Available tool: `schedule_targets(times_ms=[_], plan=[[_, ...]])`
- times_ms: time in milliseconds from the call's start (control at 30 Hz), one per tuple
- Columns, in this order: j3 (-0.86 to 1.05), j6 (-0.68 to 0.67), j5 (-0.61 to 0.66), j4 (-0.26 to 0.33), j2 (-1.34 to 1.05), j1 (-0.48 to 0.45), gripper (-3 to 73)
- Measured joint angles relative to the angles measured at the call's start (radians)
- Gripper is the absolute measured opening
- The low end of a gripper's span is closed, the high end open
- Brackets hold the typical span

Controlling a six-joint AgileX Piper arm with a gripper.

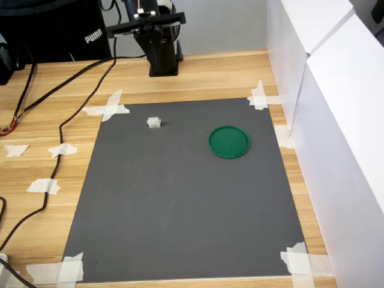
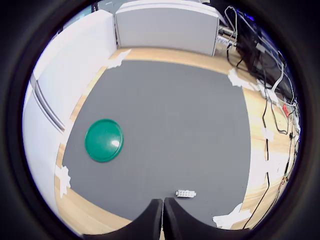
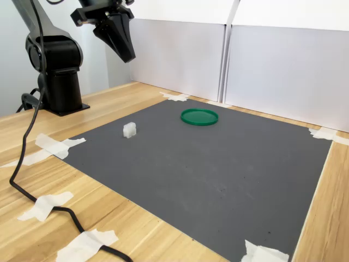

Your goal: Grasp a white terminal and put it on the green lid.

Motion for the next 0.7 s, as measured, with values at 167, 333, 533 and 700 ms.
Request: schedule_targets(times_ms=[167, 333, 533, 700], plan=[[-0.091, -0.007, 0.112, -0.042, 0.135, 0.0, -0.3], [-0.119, -0.023, 0.17, -0.143, 0.204, 0.0, 12.6], [-0.122, 0.007, 0.174, -0.175, 0.273, 0.0, 47.7], [-0.137, 0.017, 0.173, -0.163, 0.326, 0.0, 68.5]])
